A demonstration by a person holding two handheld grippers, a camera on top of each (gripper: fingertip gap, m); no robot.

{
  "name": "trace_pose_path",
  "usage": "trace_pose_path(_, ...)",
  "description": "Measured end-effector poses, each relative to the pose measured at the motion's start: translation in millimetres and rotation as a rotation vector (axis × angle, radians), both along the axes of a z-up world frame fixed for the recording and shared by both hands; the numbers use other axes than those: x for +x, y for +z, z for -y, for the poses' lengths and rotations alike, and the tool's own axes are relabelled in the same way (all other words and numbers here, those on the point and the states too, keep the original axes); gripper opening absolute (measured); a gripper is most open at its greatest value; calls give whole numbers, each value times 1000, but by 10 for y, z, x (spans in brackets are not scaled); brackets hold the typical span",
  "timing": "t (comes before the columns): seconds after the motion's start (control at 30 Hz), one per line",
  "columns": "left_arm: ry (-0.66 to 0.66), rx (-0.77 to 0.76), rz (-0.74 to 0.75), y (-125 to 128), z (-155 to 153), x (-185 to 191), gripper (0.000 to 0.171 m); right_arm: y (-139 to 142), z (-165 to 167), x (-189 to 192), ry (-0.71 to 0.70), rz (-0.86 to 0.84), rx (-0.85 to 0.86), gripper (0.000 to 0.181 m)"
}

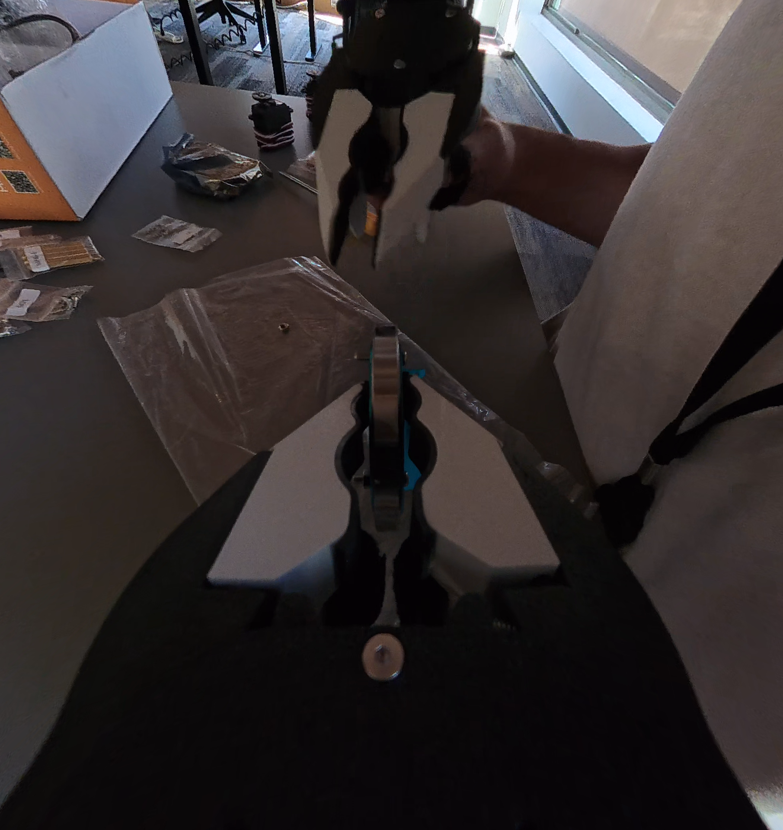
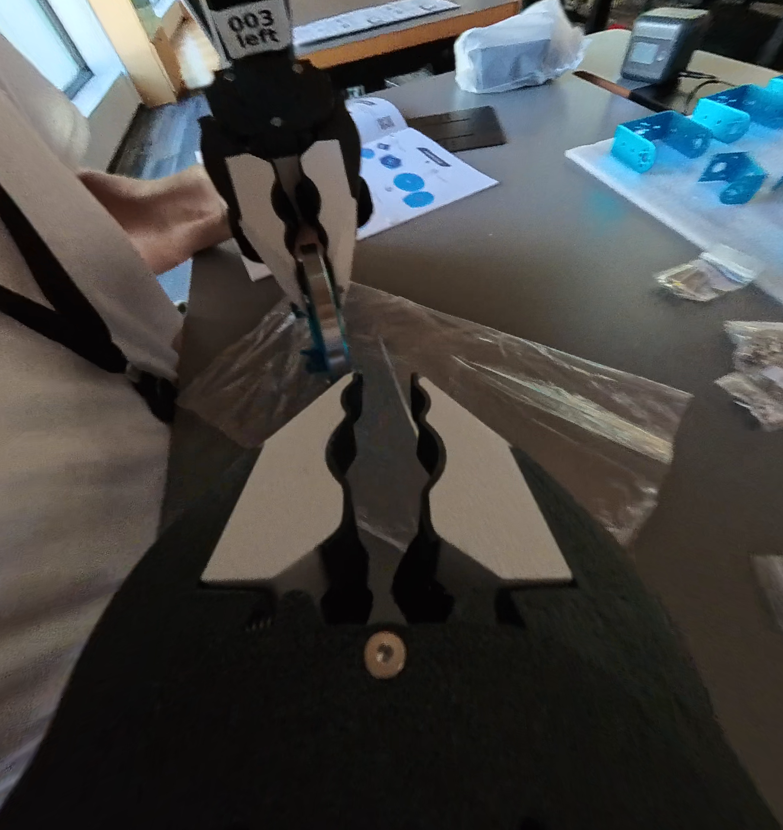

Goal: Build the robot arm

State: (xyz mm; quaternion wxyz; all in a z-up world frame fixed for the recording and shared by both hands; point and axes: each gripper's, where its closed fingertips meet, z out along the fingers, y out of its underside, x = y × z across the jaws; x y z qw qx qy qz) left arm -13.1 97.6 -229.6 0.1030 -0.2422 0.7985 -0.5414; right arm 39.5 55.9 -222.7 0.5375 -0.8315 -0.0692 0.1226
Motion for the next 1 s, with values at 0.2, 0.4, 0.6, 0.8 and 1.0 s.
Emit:
trace_pose_path(0.2, -6, 5, 17, 0, -9, -16, 13, -445, 131, 559, -102, 152, -291, 21)
trace_pose_path(0.4, -18, 0, 32, 1, -12, -31, 13, -692, 27, 600, -55, 205, -339, 18)
trace_pose_path(0.6, -28, -5, 33, 3, -9, -35, 13, -767, 1, 592, -26, 253, -379, 16)
trace_pose_path(0.8, -27, -3, 38, 4, -10, -39, 13, -772, -33, 607, -28, 310, -387, 6)
trace_pose_path(1.0, -32, 15, 57, 2, -3, -58, 13, -361, -241, 229, 102, -1, -234, 6)
